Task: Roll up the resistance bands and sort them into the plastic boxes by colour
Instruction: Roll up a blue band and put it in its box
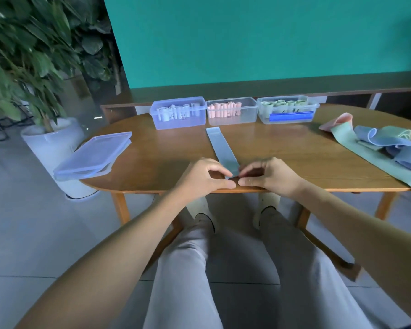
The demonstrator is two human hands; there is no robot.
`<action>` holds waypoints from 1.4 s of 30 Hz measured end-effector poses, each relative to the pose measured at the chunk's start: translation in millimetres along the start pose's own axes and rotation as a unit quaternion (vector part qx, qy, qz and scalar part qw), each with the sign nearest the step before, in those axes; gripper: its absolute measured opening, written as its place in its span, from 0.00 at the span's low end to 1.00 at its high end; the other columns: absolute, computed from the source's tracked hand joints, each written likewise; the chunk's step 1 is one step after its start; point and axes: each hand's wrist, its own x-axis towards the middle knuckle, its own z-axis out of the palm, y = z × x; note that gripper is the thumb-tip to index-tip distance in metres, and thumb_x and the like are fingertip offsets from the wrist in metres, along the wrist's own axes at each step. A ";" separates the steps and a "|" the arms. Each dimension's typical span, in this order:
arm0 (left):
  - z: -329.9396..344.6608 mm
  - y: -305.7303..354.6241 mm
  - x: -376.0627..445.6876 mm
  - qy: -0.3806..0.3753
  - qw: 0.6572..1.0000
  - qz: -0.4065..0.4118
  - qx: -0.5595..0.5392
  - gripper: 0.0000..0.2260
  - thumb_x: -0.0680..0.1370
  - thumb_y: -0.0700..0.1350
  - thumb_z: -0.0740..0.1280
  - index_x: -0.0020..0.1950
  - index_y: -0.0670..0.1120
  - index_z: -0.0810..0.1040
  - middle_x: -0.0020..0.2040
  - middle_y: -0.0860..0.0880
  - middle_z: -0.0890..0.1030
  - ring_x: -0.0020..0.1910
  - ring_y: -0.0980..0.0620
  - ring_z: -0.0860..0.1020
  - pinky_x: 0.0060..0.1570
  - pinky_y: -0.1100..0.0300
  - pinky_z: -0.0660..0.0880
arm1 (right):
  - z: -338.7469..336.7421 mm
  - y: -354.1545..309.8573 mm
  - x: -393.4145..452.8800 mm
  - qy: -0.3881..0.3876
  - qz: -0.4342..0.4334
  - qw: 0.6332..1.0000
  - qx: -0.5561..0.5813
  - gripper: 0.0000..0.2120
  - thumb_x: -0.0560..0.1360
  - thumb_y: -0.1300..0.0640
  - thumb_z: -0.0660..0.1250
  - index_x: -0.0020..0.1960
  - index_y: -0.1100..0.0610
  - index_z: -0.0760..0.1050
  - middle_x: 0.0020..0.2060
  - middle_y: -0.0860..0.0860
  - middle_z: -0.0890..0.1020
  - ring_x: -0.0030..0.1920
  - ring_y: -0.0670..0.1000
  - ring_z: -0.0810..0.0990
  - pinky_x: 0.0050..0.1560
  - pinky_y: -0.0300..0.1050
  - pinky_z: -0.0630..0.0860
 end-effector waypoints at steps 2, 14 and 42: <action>0.4 1.0 -1.4 0.007 1.000 0.008 -0.009 0.10 0.66 0.58 0.81 0.43 0.57 0.87 0.46 0.61 0.84 0.52 0.59 0.79 0.56 0.62 0.72 | -1.6 2.1 -0.8 -0.007 0.000 1.000 0.003 0.10 0.69 0.49 0.79 0.50 0.46 0.86 0.52 0.38 0.85 0.53 0.37 0.82 0.60 0.33 0.72; 9.6 3.3 -2.7 0.068 0.996 -0.032 0.037 0.06 0.70 0.61 0.74 0.42 0.61 0.85 0.44 0.63 0.82 0.50 0.60 0.79 0.52 0.50 0.78 | 5.8 -5.5 3.9 0.040 0.003 0.999 -0.023 0.07 0.72 0.53 0.78 0.50 0.48 0.86 0.45 0.41 0.85 0.46 0.37 0.81 0.49 0.26 0.73; -6.1 1.9 -0.4 0.005 0.996 -0.009 0.087 0.09 0.75 0.56 0.73 0.48 0.52 0.86 0.51 0.61 0.79 0.53 0.63 0.76 0.48 0.75 0.71 | 3.6 2.9 26.6 -0.042 -0.142 0.988 -0.049 0.06 0.76 0.52 0.73 0.52 0.49 0.85 0.46 0.40 0.84 0.47 0.42 0.83 0.49 0.31 0.75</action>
